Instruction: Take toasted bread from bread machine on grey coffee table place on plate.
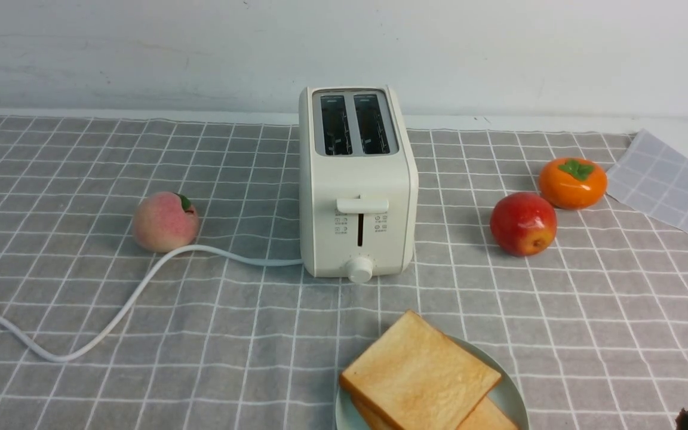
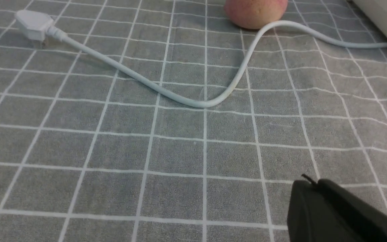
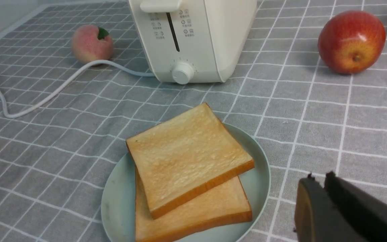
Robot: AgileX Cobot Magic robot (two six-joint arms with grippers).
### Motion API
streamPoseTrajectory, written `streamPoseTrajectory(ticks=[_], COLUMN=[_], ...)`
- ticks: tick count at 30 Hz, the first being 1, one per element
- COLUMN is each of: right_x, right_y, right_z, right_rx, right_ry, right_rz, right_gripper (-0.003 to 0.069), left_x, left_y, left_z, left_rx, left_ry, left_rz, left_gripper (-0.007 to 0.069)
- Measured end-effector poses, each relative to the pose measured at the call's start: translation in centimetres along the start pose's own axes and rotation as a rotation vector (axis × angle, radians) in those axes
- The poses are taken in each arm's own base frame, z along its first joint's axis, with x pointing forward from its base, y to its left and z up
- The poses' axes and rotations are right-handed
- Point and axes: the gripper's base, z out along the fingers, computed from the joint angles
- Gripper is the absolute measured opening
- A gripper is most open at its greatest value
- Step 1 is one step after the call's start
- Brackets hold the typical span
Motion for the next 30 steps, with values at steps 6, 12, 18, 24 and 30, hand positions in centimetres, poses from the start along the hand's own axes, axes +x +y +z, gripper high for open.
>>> streamPoseTrajectory(ticks=[6, 12, 18, 24, 30], right_x=[0.01, 0.02, 0.02, 0.07, 0.07], right_y=[0.0, 0.01, 0.01, 0.03, 0.03], right_z=[0.0, 0.0, 0.0, 0.0, 0.0], right_rx=[0.0, -0.001, -0.001, -0.003, -0.003], right_ry=[0.001, 0.002, 0.003, 0.007, 0.007], right_rz=[0.0, 0.0, 0.0, 0.0, 0.0], right_gripper=[0.0062, 0.0071, 0.0081, 0.0087, 0.0087], left_x=[0.01, 0.01, 0.01, 0.01, 0.01], left_y=[0.0, 0.0, 0.0, 0.0, 0.0], left_z=[0.0, 0.0, 0.0, 0.0, 0.0], left_rx=[0.0, 0.0, 0.0, 0.0, 0.0], left_ry=[0.001, 0.001, 0.001, 0.001, 0.001], left_rz=[0.006, 0.007, 0.008, 0.008, 0.008], left_gripper=[0.001, 0.0017, 0.0017, 0.0017, 0.0017])
